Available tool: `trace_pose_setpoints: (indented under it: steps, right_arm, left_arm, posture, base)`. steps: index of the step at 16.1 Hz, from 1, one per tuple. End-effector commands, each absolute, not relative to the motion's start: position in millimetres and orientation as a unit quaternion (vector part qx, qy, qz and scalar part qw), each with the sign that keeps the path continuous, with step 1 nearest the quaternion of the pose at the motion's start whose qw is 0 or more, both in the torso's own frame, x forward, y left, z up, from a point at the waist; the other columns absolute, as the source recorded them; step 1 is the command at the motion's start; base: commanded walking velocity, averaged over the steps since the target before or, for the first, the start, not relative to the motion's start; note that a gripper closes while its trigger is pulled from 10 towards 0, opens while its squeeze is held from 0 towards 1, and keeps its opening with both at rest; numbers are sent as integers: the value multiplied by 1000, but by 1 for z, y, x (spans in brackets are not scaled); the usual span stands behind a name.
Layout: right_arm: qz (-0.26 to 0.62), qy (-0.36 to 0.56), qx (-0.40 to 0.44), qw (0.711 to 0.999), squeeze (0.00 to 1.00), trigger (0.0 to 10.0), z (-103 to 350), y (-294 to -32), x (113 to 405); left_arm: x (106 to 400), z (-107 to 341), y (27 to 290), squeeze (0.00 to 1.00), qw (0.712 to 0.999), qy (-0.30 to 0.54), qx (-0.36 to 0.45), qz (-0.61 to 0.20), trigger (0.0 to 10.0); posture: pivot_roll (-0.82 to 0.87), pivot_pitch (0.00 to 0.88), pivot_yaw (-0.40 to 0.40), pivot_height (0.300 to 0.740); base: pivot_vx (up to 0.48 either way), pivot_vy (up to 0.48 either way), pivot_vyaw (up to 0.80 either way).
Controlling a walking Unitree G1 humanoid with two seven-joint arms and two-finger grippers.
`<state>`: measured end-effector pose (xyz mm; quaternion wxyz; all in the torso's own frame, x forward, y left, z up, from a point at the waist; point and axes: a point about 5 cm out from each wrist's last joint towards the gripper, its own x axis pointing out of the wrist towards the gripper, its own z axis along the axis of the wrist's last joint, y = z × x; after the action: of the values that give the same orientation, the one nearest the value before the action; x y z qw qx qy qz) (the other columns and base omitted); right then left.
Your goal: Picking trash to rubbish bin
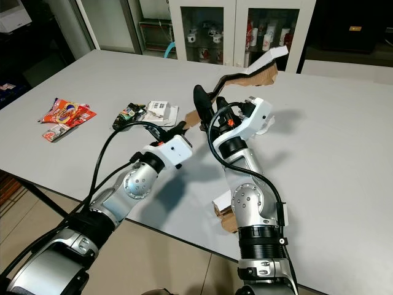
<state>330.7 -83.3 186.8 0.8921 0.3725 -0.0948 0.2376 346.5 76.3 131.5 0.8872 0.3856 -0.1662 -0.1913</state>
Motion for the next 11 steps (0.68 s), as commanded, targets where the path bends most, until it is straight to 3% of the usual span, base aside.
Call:
trace_pose_setpoints:
  steps: [1, 5, 11]
  right_arm:
    - [237, -93, 384, 888, 0, 10000, 187, -76, 329]
    - [225, -96, 386, 889, 0, 10000, 187, -79, 330]
    - [219, -95, 386, 891, 0, 10000, 187, -80, 331]
  left_arm:
    - [352, 144, 83, 0, 895, -177, 374, -163, 10000]
    - [360, 149, 102, 0, 916, -161, 359, -86, 10000]
    - [359, 150, 100, 0, 916, -163, 354, -92, 10000]
  posture:
    - [30, 0, 98, 740]
    - [34, 0, 93, 740]
    - [35, 0, 92, 740]
  base:
    - [0, 0, 0]
    - [0, 0, 0]
    - [0, 0, 0]
